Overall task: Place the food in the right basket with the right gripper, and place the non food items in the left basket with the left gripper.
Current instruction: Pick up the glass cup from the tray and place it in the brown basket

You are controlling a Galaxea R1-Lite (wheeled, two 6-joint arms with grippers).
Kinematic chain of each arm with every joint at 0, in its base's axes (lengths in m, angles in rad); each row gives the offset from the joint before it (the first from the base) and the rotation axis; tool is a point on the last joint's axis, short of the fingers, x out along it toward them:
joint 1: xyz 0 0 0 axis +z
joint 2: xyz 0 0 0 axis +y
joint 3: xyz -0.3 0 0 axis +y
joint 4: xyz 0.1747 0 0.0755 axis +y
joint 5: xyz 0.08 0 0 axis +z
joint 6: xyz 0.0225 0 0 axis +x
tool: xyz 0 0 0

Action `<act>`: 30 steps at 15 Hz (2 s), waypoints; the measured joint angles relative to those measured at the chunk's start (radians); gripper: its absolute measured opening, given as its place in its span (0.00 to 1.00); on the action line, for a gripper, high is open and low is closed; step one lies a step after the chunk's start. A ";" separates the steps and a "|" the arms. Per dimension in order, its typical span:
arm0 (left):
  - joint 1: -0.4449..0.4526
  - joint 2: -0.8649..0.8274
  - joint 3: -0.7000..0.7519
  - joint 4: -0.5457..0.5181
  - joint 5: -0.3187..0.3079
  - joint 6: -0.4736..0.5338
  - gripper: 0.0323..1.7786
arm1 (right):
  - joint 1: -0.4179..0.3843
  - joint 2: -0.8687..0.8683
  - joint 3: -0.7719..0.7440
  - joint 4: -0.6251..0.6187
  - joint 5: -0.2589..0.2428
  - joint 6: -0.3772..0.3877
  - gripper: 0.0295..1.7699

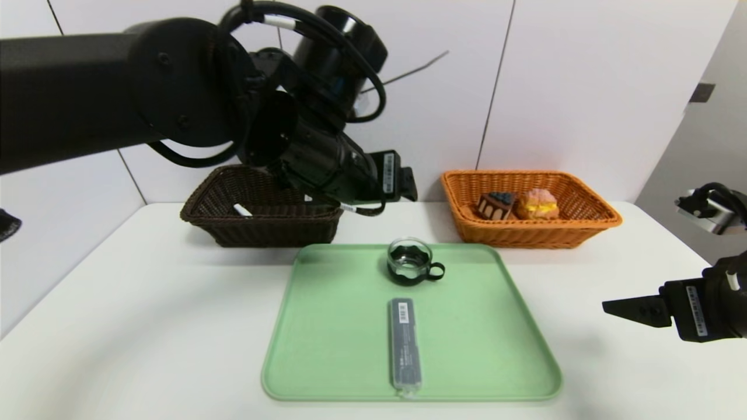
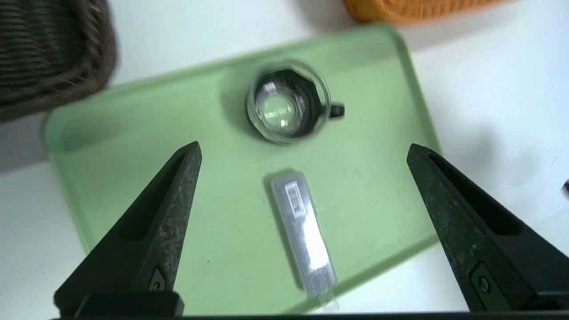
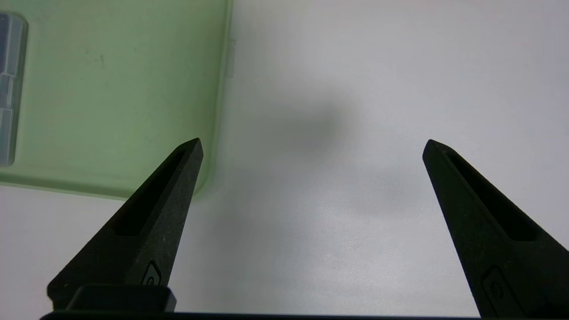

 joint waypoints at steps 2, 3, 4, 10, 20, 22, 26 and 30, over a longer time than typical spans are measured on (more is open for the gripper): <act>-0.025 0.038 0.000 0.033 -0.022 0.043 0.92 | 0.000 -0.001 0.006 -0.001 0.001 0.001 0.97; -0.031 0.058 0.001 0.037 -0.032 0.057 0.93 | 0.000 -0.002 0.008 -0.001 0.002 0.001 0.97; -0.034 0.077 0.001 0.050 -0.048 0.068 0.93 | 0.000 -0.002 0.009 -0.002 0.001 0.002 0.97; -0.029 0.172 -0.006 0.056 -0.075 0.043 0.94 | 0.000 -0.011 0.027 -0.007 -0.002 0.018 0.97; 0.009 0.224 -0.007 -0.062 0.072 -0.014 0.95 | 0.000 -0.017 0.041 -0.006 -0.002 0.012 0.97; 0.009 0.245 -0.007 -0.082 0.073 -0.011 0.95 | 0.000 -0.017 0.041 -0.007 -0.002 0.013 0.97; 0.029 0.293 -0.007 -0.089 0.072 -0.009 0.95 | 0.000 -0.022 0.040 -0.007 -0.003 0.014 0.97; 0.045 0.320 -0.007 -0.108 0.072 -0.004 0.95 | 0.000 -0.027 0.040 -0.007 -0.003 0.013 0.97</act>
